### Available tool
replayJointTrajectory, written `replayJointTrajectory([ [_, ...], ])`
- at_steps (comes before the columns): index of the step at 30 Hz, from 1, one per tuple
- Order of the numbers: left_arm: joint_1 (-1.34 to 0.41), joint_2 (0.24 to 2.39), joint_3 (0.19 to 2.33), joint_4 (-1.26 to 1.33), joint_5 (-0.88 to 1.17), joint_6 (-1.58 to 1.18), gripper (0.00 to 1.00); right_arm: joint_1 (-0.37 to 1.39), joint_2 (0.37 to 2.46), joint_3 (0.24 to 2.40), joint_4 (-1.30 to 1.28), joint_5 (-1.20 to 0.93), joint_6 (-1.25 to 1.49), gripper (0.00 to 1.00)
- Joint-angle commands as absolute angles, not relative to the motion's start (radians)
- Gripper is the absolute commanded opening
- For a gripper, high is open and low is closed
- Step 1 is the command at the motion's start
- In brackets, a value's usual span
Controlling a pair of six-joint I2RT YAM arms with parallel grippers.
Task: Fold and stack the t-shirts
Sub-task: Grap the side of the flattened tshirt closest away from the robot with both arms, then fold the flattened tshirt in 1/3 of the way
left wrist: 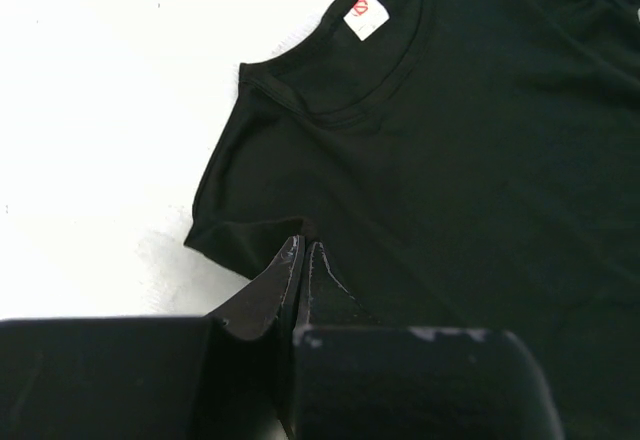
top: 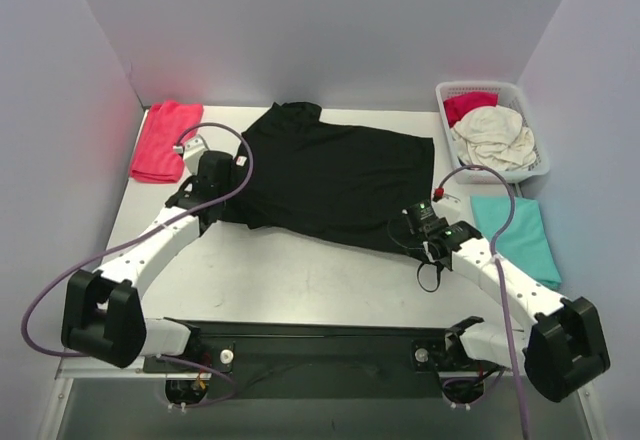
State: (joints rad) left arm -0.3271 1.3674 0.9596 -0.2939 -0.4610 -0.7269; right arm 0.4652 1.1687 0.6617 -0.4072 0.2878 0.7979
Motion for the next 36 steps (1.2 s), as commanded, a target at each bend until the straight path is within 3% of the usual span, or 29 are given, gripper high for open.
replayJointTrajectory([
  [1,-0.368,1.252,0.919,-0.322,-0.552,-0.795,0.0,0.463,1.091,0.64,-0.517,0.319,0.818,0.0],
  [17,-0.525,0.786,0.756,-0.65,-0.801,-1.009,0.0,0.465,0.85,0.552,-0.632,0.327,0.873,0.0],
  [36,-0.549,0.755,0.788,-0.681,-0.839,-0.977,0.0,0.466,0.807,0.586,-0.686,0.347,0.891,0.0],
])
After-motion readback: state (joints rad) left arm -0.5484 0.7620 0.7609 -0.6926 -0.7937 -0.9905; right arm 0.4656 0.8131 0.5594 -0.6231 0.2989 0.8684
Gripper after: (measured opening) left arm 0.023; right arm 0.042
